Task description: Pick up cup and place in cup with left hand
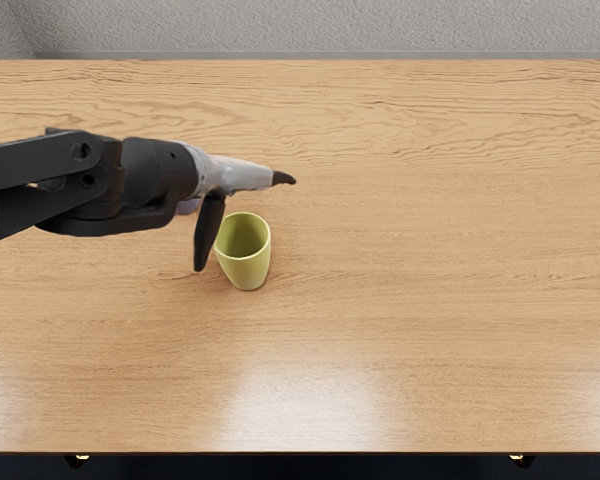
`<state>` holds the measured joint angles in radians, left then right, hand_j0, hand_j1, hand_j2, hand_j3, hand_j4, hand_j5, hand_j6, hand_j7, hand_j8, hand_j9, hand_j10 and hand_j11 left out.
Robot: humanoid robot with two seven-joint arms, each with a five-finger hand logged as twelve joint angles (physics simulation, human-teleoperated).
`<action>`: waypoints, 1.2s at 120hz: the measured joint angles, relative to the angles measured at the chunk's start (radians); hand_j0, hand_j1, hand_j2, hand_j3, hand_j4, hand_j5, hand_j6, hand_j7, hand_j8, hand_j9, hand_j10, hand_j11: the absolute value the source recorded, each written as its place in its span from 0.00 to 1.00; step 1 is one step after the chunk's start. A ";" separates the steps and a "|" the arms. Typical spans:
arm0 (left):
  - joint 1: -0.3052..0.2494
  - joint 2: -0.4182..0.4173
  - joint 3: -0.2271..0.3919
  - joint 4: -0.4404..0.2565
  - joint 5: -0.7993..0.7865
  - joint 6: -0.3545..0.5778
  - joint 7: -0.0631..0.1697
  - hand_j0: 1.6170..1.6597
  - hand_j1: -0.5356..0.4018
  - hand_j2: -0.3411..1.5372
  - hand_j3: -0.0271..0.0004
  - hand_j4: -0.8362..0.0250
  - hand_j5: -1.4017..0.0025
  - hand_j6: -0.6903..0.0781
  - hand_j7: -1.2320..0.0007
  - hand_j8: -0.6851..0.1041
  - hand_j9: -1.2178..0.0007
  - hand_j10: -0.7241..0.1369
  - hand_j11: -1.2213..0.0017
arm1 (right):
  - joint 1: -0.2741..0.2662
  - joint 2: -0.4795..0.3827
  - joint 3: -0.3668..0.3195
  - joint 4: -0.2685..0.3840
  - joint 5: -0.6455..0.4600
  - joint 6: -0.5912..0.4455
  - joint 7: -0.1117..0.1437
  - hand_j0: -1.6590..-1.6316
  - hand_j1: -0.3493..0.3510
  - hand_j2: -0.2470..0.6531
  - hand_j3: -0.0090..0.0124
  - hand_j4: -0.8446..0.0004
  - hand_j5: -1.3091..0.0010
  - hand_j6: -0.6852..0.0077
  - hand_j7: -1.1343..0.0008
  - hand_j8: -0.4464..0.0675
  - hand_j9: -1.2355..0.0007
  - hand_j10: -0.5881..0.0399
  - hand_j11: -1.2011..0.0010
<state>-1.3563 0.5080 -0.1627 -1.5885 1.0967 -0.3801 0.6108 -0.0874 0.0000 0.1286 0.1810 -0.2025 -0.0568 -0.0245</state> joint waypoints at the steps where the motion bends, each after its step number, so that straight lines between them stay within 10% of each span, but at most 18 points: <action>1: 0.001 0.000 0.000 0.000 0.001 0.001 0.000 0.96 0.94 0.18 0.99 0.97 1.00 0.89 1.00 0.86 1.00 0.84 1.00 | 0.000 0.000 0.000 0.000 0.000 0.000 0.000 0.04 0.04 0.27 0.42 0.97 0.98 0.95 0.97 0.82 0.97 0.90 0.97; 144: 0.102 -0.034 0.009 -0.005 0.130 0.067 0.000 0.96 0.72 0.20 0.99 0.76 0.83 0.66 0.81 0.64 0.81 0.63 0.81 | 0.000 0.000 0.000 0.000 0.000 0.000 0.000 0.04 0.04 0.27 0.42 0.97 0.98 0.95 0.97 0.82 0.97 0.90 0.97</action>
<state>-1.2548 0.4739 -0.1538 -1.5931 1.2263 -0.3132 0.6109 -0.0874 0.0000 0.1286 0.1810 -0.2025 -0.0568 -0.0245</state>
